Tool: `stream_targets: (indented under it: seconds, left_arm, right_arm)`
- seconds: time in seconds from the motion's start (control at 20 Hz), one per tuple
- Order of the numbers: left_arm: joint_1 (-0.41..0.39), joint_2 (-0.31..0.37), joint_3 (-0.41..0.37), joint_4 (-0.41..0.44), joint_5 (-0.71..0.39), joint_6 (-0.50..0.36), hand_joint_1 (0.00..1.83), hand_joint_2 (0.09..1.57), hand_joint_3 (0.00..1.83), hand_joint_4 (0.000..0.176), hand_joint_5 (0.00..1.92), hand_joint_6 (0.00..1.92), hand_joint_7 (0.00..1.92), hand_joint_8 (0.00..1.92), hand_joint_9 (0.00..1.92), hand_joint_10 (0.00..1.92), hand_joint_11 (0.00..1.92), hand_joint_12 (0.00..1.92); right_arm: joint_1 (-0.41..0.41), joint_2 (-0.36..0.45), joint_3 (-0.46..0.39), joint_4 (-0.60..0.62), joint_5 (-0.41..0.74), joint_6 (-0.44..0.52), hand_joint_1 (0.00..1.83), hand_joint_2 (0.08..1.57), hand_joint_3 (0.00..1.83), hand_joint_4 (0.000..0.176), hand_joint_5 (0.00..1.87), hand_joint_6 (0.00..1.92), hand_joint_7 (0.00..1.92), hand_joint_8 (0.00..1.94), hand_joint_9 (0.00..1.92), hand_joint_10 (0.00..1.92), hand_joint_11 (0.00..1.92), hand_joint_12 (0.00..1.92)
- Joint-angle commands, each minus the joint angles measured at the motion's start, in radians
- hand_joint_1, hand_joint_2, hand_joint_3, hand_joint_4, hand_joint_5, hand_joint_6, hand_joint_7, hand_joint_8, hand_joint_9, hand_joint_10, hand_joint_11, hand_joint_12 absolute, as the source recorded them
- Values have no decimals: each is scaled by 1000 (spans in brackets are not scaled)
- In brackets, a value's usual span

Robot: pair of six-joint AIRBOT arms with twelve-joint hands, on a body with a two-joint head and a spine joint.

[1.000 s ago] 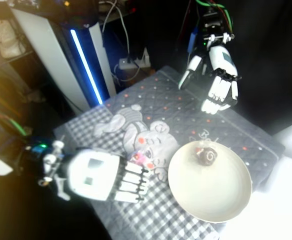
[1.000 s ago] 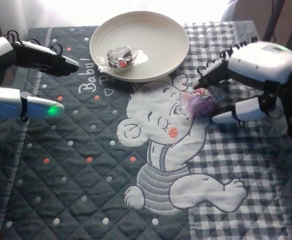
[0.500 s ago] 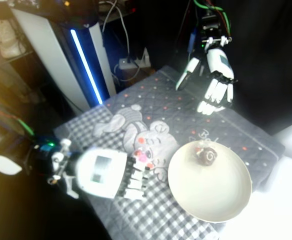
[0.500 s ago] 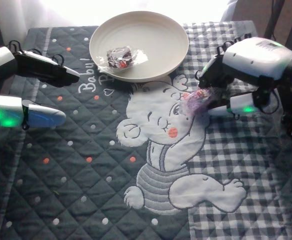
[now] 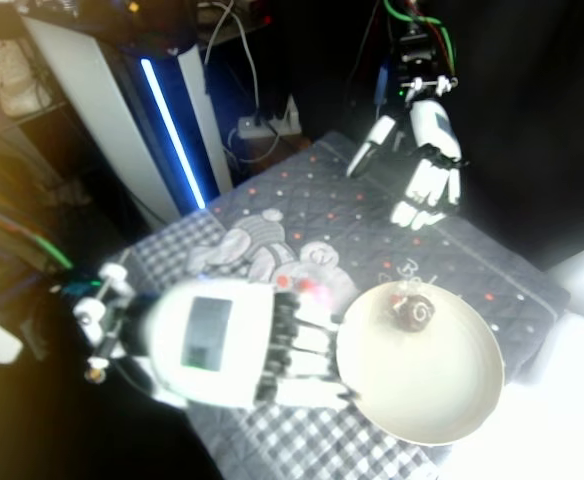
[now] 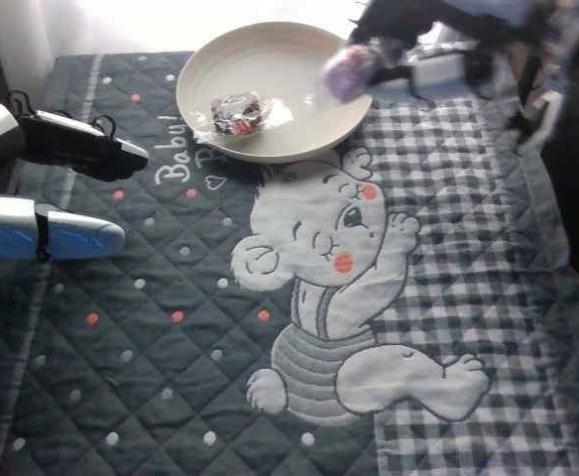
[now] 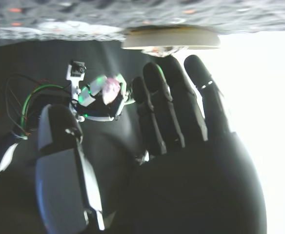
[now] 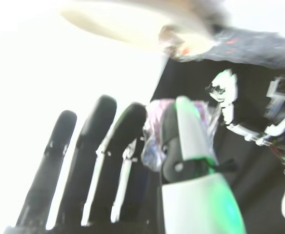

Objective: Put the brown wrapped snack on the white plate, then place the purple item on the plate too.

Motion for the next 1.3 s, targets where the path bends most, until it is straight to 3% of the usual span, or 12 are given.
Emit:
stream_targets:
  seconds: [0.0, 0.15, 0.2, 0.3, 0.35, 0.4, 0.45, 0.55, 0.75, 0.95, 1.05, 1.25]
  left_arm:
    - [-9, -8, 1, -10, -118, -12, 711, 899, 0, 0, 761, 5, 803, 6, 663, 216, 211, 1171]
    - [-15, -20, 12, -6, -113, -17, 779, 892, 0, 0, 797, 15, 823, 13, 691, 227, 217, 1175]
    - [-23, -25, 16, 0, -109, -19, 782, 889, 0, 0, 801, 6, 819, 7, 699, 206, 250, 1116]
    - [-34, -34, 21, 16, -106, -30, 779, 888, 0, 0, 804, 3, 828, 6, 712, 183, 253, 1078]
    - [-33, -34, 21, 16, -108, -31, 781, 890, 1, 0, 806, 3, 842, 11, 735, 184, 273, 1077]
    - [-23, -34, 20, 13, -115, -37, 792, 889, 0, 0, 821, 4, 866, 15, 760, 169, 294, 1019]
    - [-14, -33, 19, 6, -122, -44, 802, 897, 1, 0, 828, 3, 881, 14, 786, 153, 287, 1041]
    - [3, -25, 13, -18, -144, -48, 801, 904, 2, 0, 841, 2, 882, 6, 775, 119, 248, 1065]
    - [32, 9, -11, -70, -222, -51, 797, 933, 1, 0, 803, 1, 824, 4, 767, 109, 193, 1287]
    - [101, 70, -67, -131, -381, -52, 825, 950, 6, 0, 803, 2, 869, 16, 788, 110, 143, 1271]
    - [138, 113, -107, -150, -489, -47, 885, 920, 0, 0, 817, 15, 874, 10, 811, 113, 323, 1086]
    - [227, 182, -195, -208, -722, -2, 855, 946, 2, 0, 807, 0, 829, 0, 755, 125, 241, 1068]
  right_arm:
    - [37, -20, 18, 40, 44, -26, 1253, 1036, 4, 1, 1175, 581, 1160, 793, 946, 1077, 635, 1614]
    - [106, -141, 141, 25, -117, -72, 1254, 1031, 1, 22, 1168, 631, 1195, 670, 979, 589, 493, 1195]
    - [115, -171, 176, 15, -163, -72, 1204, 1007, 0, 0, 1251, 498, 1340, 558, 1182, 1597, 1152, 1844]
    - [117, -182, 195, -2, -201, -72, 1165, 1013, 0, 0, 1226, 548, 1311, 323, 1090, 1310, 1006, 1657]
    - [117, -181, 194, -3, -202, -72, 945, 883, 0, 0, 845, 169, 1126, 112, 1010, 886, 872, 1477]
    - [117, -181, 189, -3, -202, -72, 646, 807, 0, 41, 405, 41, 696, 26, 538, 573, 347, 1272]
    - [117, -180, 183, -3, -199, -72, 467, 708, 0, 125, 52, 1, 358, 0, 345, 109, 29, 1247]
    - [117, -146, 143, 4, -164, -71, 467, 716, 2, 174, 1, 0, 100, 6, 183, 15, 0, 993]
    - [116, -31, 11, 80, -8, -71, 516, 737, 0, 176, 0, 0, 23, 3, 11, 11, 0, 337]
    - [60, 89, -130, 170, 207, -71, 595, 743, 0, 176, 0, 0, 53, 0, 56, 0, 83, 857]
    - [-21, 164, -209, 236, 377, -71, 585, 755, 2, 176, 0, 0, 81, 8, 10, 1, 0, 67]
    - [-228, 312, -394, 349, 639, -136, 775, 765, 4, 176, 0, 0, 79, 4, 0, 0, 1, 0]
